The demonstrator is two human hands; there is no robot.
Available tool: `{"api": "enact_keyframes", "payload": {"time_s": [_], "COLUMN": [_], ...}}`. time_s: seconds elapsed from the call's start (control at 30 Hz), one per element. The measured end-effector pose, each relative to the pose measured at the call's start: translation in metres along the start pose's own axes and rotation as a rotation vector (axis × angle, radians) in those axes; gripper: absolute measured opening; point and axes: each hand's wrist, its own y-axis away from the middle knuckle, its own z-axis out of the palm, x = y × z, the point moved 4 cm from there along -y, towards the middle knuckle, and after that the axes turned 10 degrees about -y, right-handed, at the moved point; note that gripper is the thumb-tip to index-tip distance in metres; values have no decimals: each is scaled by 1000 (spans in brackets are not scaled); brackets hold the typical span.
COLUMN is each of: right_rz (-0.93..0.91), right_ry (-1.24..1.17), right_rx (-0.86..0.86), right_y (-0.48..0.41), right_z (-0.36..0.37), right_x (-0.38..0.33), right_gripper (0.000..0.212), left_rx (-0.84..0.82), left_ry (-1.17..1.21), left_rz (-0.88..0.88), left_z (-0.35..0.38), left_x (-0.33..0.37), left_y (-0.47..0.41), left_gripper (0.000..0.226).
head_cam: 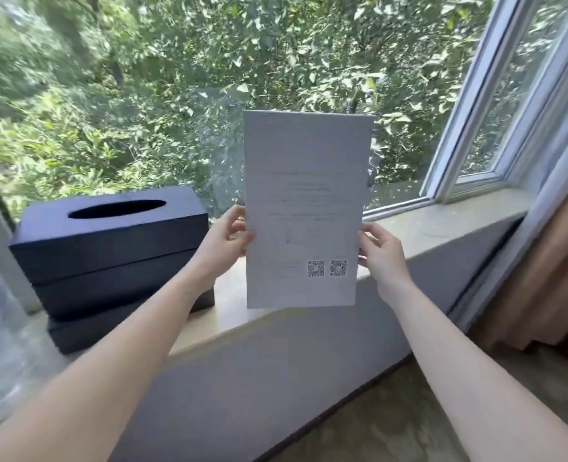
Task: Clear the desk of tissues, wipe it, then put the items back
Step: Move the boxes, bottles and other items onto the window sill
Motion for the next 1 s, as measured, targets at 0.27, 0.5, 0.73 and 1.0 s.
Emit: {"api": "enact_keyframes", "payload": {"time_s": [0.27, 0.5, 0.73, 1.0], "right_rz": [67, 139, 124, 136], "right_ry": [-36, -58, -45, -9], "right_rx": [-154, -297, -431, -550], "right_y": [-84, -126, -157, -166], "right_z": [25, 37, 43, 28], "right_x": [46, 78, 97, 103], "right_gripper": [22, 19, 19, 23], "left_rx": [158, 363, 508, 576], "left_ry": [-26, -95, -196, -324], "left_rz": [-126, -231, -393, -499], "left_z": [2, 18, 31, 61], "left_x": [-25, -43, -54, -40], "left_y": [-44, -52, -52, -30], "left_gripper": [36, 34, 31, 26]}}
